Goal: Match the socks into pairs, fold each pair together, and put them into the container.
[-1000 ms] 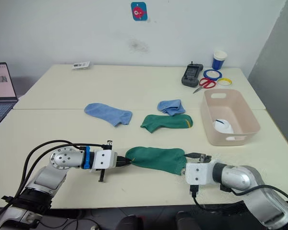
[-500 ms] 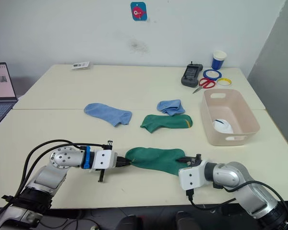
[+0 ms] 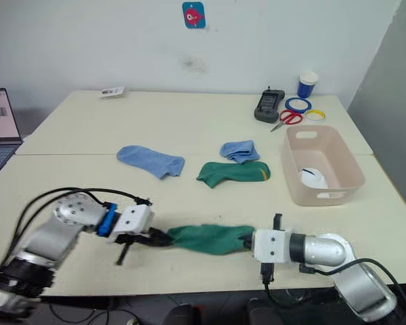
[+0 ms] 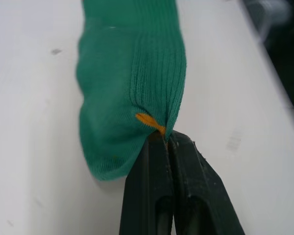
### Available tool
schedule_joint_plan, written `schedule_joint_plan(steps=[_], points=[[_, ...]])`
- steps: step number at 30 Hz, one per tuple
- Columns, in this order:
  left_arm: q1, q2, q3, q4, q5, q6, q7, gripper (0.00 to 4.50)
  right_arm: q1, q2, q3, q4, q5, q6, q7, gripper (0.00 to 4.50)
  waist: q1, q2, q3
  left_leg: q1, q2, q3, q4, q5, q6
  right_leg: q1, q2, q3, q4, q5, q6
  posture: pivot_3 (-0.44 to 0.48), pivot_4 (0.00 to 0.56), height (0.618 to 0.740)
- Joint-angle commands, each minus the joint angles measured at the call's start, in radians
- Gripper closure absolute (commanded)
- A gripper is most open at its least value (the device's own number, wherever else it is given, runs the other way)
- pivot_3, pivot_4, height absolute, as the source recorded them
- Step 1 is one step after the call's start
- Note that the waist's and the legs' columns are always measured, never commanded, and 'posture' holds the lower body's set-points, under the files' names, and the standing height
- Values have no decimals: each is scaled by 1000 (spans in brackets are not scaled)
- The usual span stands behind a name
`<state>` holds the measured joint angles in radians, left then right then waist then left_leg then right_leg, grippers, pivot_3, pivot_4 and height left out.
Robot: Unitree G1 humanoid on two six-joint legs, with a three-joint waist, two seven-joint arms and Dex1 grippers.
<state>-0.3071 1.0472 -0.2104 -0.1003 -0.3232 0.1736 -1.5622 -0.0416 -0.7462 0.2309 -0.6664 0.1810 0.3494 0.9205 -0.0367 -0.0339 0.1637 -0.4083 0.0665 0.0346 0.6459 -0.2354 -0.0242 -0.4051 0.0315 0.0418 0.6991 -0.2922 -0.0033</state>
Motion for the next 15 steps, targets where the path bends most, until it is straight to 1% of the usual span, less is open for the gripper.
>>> schedule_joint_plan(steps=[1, 3, 4, 6, 8, 11, 12, 15], points=[[54, 202, -41, -152, -204, 125, -52, 4500, 27, -44, -92, -170, 270, 262, 22, 4460, 2, 1, 1, 1, 2, 0, -1, 0, 0, 1, -1, 0, 0, -1, -2, 0, 150, 732], [79, 295, -66, -199, -287, 159, -52, 4500, 29, -51, -130, -211, 399, 380, -6, 4460, 4, 2, 2, 4, 1, 0, -1, 0, 0, 3, -2, -1, 1, -2, -3, 0, 150, 732], [80, 317, -79, -211, -317, 189, -52, 4500, 24, -49, -138, -218, 437, 427, -27, 4460, 5, 2, 3, 7, 0, 0, -2, 0, 0, 7, -3, -1, 1, -2, -3, 0, 150, 732], [55, 302, -105, -200, -330, 250, -52, 4500, -2, -35, -134, -212, 476, 516, -82, 4460, 5, 2, 3, 12, -1, 0, -2, 0, 0, 12, -5, -2, 0, -4, -5, 0, 150, 732], [-4, 227, -142, -146, -285, 319, -52, 4500, -40, 4, -132, -181, 505, 608, -162, 4460, 6, 2, 3, 12, -2, 0, -2, 0, 0, 12, -6, -2, 0, -6, -9, 0, 150, 732], [-94, 120, -205, -47, -197, 397, -52, 4500, -85, 57, -133, -120, 509, 710, -266, 4460, 8, 0, 4, 10, -4, -1, -1, 0, 0, 11, -3, -2, -1, -4, -7, 0, 150, 732], [-125, 83, -228, -5, -166, 416, -50, 4500, -96, 63, -124, -95, 492, 725, -289, 4460, 8, 0, 4, 8, -5, -1, -1, 0, 0, 10, 0, -2, -1, -4, -6, 0, 150, 732], [-215, -35, -271, 134, -79, 430, -31, 4500, -121, 84, -110, -36, 461, 749, -346, 4460, 8, -1, 4, 7, -5, -1, -1, -1, 1, 9, 1, -1, -2, -4, -6, 0, 150, 732]])
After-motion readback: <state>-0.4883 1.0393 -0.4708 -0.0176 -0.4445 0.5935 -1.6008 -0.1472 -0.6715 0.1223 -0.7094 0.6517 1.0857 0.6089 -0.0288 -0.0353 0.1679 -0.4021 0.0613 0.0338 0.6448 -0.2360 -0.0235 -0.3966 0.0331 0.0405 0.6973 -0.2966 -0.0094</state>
